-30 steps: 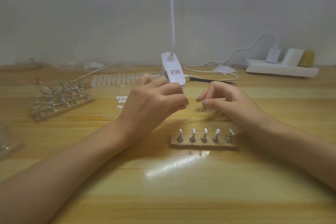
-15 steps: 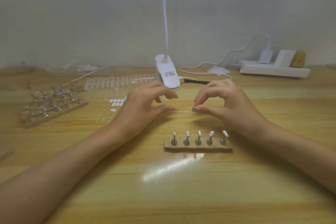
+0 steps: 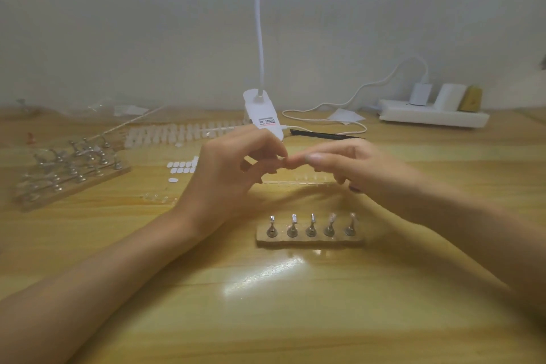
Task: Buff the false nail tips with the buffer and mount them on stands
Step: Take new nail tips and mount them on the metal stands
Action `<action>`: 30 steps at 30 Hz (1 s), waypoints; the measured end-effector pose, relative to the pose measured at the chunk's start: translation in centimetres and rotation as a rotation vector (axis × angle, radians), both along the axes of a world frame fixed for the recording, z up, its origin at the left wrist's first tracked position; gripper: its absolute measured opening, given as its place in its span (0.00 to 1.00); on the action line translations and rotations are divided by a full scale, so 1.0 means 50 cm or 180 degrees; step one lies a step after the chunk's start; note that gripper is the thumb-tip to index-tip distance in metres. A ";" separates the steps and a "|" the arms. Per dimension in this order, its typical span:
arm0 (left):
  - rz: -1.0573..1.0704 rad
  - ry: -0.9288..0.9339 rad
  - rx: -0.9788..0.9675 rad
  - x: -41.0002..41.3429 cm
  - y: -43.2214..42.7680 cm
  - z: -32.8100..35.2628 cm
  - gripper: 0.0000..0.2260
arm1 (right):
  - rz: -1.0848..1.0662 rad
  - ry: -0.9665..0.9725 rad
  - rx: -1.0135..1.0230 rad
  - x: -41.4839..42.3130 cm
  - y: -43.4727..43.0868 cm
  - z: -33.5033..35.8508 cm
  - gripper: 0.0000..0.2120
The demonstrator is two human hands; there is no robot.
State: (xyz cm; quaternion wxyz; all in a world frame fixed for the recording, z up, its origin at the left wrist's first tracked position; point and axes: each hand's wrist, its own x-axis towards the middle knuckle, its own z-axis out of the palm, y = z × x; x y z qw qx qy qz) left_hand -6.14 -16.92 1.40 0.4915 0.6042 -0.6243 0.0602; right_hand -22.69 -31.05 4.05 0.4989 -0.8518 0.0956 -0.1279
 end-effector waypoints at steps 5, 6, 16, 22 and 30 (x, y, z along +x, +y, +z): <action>0.0079 0.0817 0.0029 0.001 0.003 0.005 0.04 | -0.0588 0.0391 -0.1335 -0.027 -0.069 0.044 0.12; 0.0063 0.0958 0.0094 -0.001 0.002 0.006 0.04 | -0.0677 0.0631 -0.1642 -0.035 -0.081 0.044 0.14; -0.0263 0.1882 0.0688 -0.017 0.009 0.003 0.05 | -0.0592 0.0095 -0.0403 -0.037 -0.079 0.014 0.06; -0.0601 0.1923 0.0682 -0.031 0.001 0.003 0.06 | -0.0114 -0.0160 0.1057 -0.001 0.000 -0.046 0.06; -0.0626 0.1941 0.0626 -0.027 0.000 -0.004 0.05 | -0.0206 -0.0551 0.1686 0.013 0.010 -0.057 0.09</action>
